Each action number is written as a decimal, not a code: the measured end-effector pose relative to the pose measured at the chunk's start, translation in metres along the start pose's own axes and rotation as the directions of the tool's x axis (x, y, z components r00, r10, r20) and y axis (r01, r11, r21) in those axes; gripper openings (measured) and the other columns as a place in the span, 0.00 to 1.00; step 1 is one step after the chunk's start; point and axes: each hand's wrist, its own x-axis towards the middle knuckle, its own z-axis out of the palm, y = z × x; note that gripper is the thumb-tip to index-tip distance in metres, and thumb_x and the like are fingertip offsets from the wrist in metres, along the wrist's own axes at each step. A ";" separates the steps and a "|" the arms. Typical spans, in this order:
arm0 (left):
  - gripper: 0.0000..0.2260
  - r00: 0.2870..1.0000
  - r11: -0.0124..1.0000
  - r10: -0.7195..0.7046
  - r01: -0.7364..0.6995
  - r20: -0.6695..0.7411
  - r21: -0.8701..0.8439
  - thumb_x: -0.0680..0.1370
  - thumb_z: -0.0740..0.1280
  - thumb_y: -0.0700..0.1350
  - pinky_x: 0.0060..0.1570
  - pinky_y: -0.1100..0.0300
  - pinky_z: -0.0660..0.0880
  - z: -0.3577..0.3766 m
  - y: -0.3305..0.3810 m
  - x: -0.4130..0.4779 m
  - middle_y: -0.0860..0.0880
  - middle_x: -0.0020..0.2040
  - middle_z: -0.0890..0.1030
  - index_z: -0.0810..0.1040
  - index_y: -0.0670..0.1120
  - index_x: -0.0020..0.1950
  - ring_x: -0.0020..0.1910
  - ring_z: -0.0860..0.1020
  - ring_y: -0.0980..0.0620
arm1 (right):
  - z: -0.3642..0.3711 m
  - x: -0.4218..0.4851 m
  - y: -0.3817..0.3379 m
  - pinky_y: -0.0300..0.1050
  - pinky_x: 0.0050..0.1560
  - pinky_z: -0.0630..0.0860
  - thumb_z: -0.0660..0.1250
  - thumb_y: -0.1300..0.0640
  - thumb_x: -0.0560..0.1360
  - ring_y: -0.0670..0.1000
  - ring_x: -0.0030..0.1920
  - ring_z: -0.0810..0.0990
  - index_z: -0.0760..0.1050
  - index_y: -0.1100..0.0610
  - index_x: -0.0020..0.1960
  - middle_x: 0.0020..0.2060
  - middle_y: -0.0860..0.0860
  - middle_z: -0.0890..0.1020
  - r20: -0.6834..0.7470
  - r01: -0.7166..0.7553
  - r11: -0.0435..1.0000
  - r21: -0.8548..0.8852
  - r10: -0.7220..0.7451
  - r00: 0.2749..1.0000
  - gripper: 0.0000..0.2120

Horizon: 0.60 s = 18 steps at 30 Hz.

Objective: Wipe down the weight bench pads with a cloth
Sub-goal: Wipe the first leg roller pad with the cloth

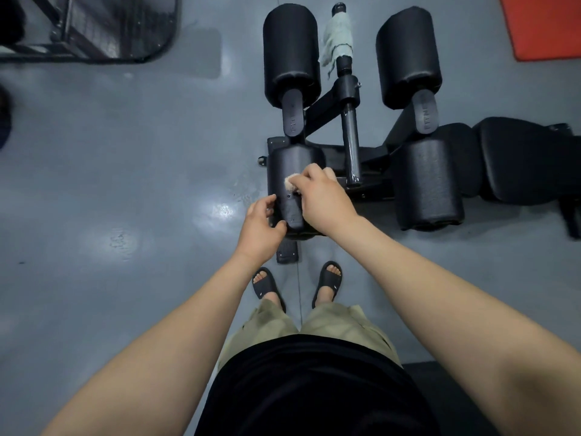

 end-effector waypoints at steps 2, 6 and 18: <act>0.24 1.000 1.000 0.002 -0.002 0.005 0.001 0.78 0.67 0.36 0.69 0.53 0.73 -0.001 0.000 -0.001 0.46 0.70 0.70 0.71 0.44 0.74 0.65 0.72 0.54 | 0.005 -0.001 0.003 0.54 0.49 0.77 0.62 0.67 0.75 0.53 0.50 0.64 0.77 0.53 0.61 0.56 0.52 0.73 0.012 0.026 1.000 -0.007 -0.026 1.000 0.18; 0.21 1.000 1.000 0.028 -0.029 0.009 0.009 0.79 0.64 0.34 0.66 0.58 0.73 -0.004 -0.003 -0.001 0.49 0.65 0.70 0.74 0.45 0.71 0.66 0.74 0.52 | 0.017 -0.028 0.013 0.53 0.46 0.77 0.65 0.69 0.72 0.52 0.48 0.65 0.79 0.52 0.58 0.53 0.49 0.75 0.003 0.109 0.993 0.036 -0.109 0.994 0.19; 0.22 0.991 0.991 0.123 -0.125 0.049 0.052 0.78 0.68 0.38 0.68 0.56 0.72 -0.006 0.005 -0.003 0.53 0.63 0.70 0.74 0.49 0.71 0.61 0.72 0.55 | 0.016 -0.062 0.022 0.53 0.54 0.76 0.63 0.65 0.74 0.56 0.51 0.74 0.77 0.53 0.62 0.53 0.50 0.77 -0.036 0.078 0.978 0.192 -0.072 0.997 0.19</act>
